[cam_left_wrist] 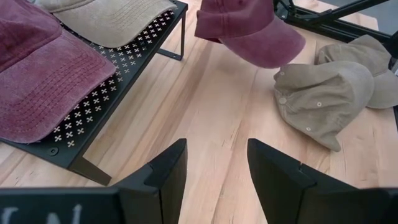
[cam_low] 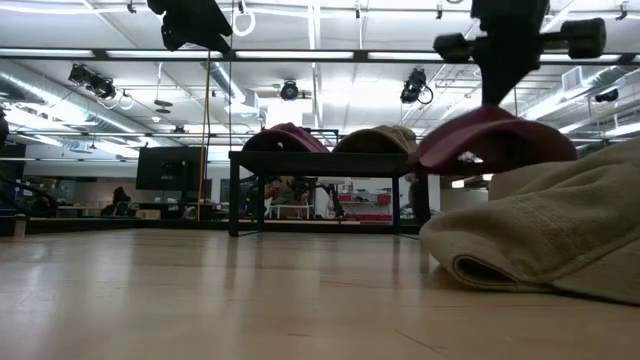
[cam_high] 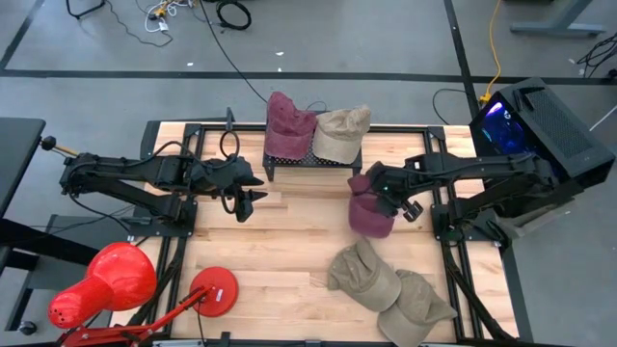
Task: Pick & Place hat
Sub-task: Stack the red cap on top of the red cap on the shelf
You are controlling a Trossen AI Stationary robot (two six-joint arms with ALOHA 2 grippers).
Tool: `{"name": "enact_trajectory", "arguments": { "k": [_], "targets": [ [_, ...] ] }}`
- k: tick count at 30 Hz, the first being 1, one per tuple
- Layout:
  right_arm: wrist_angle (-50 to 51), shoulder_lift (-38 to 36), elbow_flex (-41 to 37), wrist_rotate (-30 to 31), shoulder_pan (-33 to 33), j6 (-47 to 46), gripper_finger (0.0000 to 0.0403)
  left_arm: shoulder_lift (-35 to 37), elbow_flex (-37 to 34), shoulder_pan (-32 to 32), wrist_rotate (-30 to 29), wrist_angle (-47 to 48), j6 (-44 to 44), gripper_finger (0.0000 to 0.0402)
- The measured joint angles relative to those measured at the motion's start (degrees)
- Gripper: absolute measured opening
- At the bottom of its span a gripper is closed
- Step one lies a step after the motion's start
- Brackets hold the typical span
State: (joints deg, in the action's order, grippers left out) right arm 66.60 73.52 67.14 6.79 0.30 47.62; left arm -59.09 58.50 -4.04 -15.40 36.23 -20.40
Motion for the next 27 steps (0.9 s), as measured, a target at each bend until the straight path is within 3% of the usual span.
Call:
{"name": "enact_trajectory", "arguments": {
  "k": [12,20,27],
  "targets": [
    [-5.26,0.00,8.18,1.28,5.95,11.11,0.0000,-0.02,0.02,0.01,0.44,-4.75,-2.60,0.0174],
    [-11.37,0.00,9.85,1.42,9.50,15.45,0.0000,-0.02,0.04,-0.02,6.46,-12.01,-6.05,0.0174],
    [-15.70,0.00,9.85,4.75,11.27,20.72,0.0000,-0.21,0.04,-0.01,8.20,-19.63,-9.85,0.0174]
  ]
}}
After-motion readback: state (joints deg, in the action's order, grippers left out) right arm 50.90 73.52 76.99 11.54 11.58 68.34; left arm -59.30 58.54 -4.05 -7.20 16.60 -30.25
